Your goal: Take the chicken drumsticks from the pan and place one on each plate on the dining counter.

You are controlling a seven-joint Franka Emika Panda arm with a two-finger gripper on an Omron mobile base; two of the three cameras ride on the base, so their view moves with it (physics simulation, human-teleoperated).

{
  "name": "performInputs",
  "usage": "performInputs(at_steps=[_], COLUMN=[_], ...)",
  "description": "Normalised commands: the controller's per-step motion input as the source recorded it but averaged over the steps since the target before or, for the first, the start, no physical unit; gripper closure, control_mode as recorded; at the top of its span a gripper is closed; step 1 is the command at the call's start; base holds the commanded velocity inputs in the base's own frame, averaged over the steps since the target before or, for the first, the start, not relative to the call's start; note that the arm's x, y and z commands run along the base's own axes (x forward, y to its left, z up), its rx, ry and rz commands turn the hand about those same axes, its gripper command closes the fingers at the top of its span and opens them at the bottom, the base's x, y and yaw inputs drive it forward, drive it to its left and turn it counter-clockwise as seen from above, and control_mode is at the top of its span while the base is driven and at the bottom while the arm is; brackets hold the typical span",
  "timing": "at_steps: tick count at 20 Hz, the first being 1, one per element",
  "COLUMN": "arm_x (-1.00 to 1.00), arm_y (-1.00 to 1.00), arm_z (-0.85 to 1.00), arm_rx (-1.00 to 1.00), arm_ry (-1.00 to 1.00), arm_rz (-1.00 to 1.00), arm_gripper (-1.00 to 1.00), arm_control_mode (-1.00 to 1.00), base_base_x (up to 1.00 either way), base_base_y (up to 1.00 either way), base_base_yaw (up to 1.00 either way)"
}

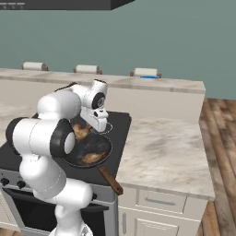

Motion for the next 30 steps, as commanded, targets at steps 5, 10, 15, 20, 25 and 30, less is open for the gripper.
performInputs(at_steps=[5,10,15,20,25,30], arm_x=[-0.16,-0.03,0.00,-0.05,0.00,0.00], arm_y=[0.02,0.00,0.00,0.00,0.00,0.00], arm_z=[0.07,0.00,0.00,0.00,0.00,0.00], arm_rx=[0.00,0.00,0.00,0.00,0.00,0.00], arm_ry=[0.03,0.00,0.00,-0.01,0.00,0.00], arm_rz=[-0.15,-0.01,0.00,0.00,0.00,0.00], arm_gripper=[1.00,1.00,1.00,1.00,1.00,1.00], arm_control_mode=[-1.00,-1.00,-1.00,-1.00,1.00,1.00], base_base_x=[0.00,0.00,0.00,0.00,-0.52,-0.52], base_base_y=[0.00,0.00,0.00,0.00,0.00,-0.03], base_base_yaw=[0.00,0.00,0.00,0.00,0.00,0.00])
